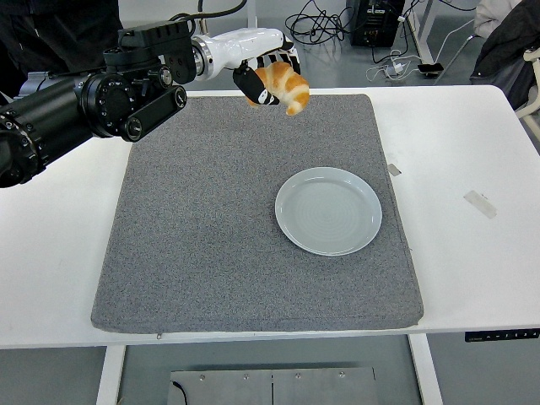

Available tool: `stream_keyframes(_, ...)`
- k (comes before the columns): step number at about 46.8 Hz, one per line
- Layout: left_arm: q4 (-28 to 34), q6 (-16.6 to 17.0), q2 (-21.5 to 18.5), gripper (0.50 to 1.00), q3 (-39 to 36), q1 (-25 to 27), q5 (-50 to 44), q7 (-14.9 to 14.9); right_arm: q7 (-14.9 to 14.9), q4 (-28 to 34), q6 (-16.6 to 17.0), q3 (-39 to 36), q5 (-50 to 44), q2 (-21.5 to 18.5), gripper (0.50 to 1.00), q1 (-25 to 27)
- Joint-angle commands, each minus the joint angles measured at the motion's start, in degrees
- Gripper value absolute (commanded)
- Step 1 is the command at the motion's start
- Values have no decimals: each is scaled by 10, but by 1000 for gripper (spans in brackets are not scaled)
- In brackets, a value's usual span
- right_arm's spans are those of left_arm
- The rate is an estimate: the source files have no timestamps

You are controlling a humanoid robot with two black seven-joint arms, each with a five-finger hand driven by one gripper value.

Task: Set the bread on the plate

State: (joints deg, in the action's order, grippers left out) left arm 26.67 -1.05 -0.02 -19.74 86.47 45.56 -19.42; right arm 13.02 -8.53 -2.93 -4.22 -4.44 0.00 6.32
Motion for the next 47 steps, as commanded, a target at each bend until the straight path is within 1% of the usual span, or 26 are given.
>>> stream_keyframes(1,33,1,0,500,1,2,1,1,-1,0,0,0,0,0,1000,0)
stream_keyframes(9,82,3,0,500,2,2,6,-4,-1,0,-1,0,0,0,1000,0)
stream_keyframes(13,111,9,0,500,2,-3,29,-4,0,0,0,0,0,0,1000,0)
stream_keyframes(19,144,40,0,500,2,-22,84,-1,0,0,-1,0,0,0,1000,0)
stream_keyframes(25,147,46,0,500,1,-39,93,-1,0,0,0,0,0,0,1000,0)
stream_keyframes(35,153,77,0,500,1,-64,122,-1,0,0,-1,0,0,0,1000,0)
stream_keyframes(47,168,88,0,500,1,-84,131,-2,0,0,-1,0,0,0,1000,0)
